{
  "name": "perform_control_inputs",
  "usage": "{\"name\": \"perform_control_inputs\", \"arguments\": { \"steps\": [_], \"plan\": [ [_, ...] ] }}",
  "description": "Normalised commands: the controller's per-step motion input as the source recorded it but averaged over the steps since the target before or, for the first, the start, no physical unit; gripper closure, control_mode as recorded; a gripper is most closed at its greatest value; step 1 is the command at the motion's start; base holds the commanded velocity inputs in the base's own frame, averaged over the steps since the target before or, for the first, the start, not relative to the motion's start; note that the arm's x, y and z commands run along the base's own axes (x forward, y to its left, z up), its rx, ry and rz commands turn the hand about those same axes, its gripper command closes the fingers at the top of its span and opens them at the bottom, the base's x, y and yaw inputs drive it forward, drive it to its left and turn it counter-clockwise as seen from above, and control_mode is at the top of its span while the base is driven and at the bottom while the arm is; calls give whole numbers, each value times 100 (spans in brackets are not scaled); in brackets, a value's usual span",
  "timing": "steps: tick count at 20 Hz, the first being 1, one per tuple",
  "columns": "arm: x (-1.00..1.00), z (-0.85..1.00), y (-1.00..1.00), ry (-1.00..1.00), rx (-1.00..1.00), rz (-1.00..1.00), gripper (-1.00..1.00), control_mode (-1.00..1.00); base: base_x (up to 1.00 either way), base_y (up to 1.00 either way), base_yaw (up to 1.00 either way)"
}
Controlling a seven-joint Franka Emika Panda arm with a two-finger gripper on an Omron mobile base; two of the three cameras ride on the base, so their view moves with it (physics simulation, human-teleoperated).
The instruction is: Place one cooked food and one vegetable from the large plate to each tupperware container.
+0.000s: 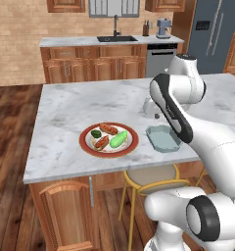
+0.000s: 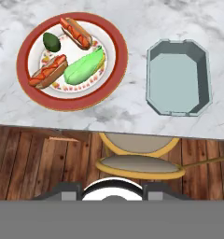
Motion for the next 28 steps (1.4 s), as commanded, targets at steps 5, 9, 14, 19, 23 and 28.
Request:
{"name": "perform_control_inputs", "arguments": {
  "steps": [5,9,14,19,23,28],
  "plan": [
    [15,-19,2,1,1,-6,-100,-100,0,0,0],
    [23,-56,22,0,0,-20,-100,-100,0,0,0],
    [46,-26,41,8,0,-40,-100,-100,0,0,0],
    [40,-6,34,14,10,-41,-100,-100,0,0,0],
    [23,-20,57,17,4,-20,-100,-100,0,0,0],
    [29,-33,43,18,0,-6,-100,-100,0,0,0]
  ]
}}
